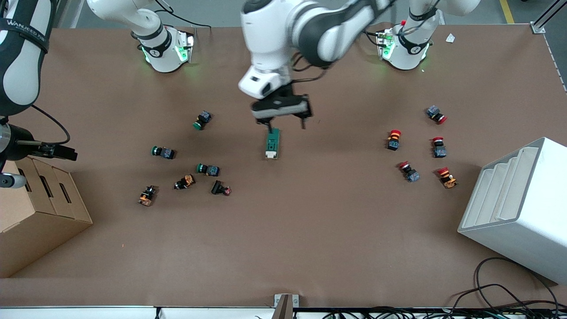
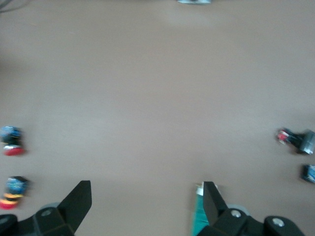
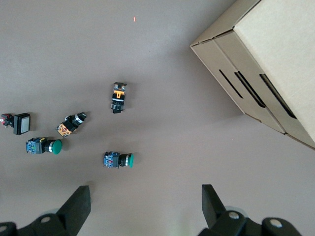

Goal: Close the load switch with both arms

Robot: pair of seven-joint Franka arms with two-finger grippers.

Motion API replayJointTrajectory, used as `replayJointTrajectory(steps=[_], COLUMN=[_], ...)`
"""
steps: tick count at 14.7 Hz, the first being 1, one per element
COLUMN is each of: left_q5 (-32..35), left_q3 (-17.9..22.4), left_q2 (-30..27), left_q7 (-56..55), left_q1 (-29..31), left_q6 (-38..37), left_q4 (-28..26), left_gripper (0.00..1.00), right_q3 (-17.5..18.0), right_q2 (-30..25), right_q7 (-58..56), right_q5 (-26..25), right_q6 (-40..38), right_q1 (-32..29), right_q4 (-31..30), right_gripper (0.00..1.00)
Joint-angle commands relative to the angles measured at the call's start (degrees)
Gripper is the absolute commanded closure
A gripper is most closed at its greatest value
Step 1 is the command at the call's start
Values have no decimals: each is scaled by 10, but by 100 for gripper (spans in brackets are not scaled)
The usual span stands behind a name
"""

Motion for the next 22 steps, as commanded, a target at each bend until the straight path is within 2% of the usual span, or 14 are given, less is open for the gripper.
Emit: replayJointTrajectory(steps=[1,5,10,11,13,15,16,18,20,22], left_q5=[-69,-177,-217,-230,-255,-277,-278,-280,-279,-281], left_q3=[-6,-9,-6,1,57,103,130,189,196,196], left_q2=[-49,-87,-122,-133,-167,-186,-190,-202,-226,-262], left_q7=[117,270,470,496,549,608,640,685,690,689], left_q1=[80,230,332,332,326,321,313,278,273,277], left_q6=[-36,-68,-109,-112,-134,-156,-161,-195,-199,-198], left_q4=[-11,15,17,17,3,-2,-3,-9,-31,-79], left_gripper=[0,0,0,0,0,0,0,0,0,0], right_q3=[1,2,8,29,96,165,212,282,335,395], right_q2=[4,-3,-16,-29,-53,-75,-90,-126,-161,-187], right_q7=[1,5,4,6,6,33,54,74,74,74], right_q5=[-1,0,6,18,13,-28,-49,-81,-92,-104], right_q6=[-9,-48,-77,-76,-74,-75,-73,-56,-40,-32], right_q1=[2,12,-5,-26,-82,-124,-148,-189,-235,-287], right_q4=[15,16,30,30,24,23,14,-19,-60,-87], right_gripper=[0,0,0,0,0,0,0,0,0,0])
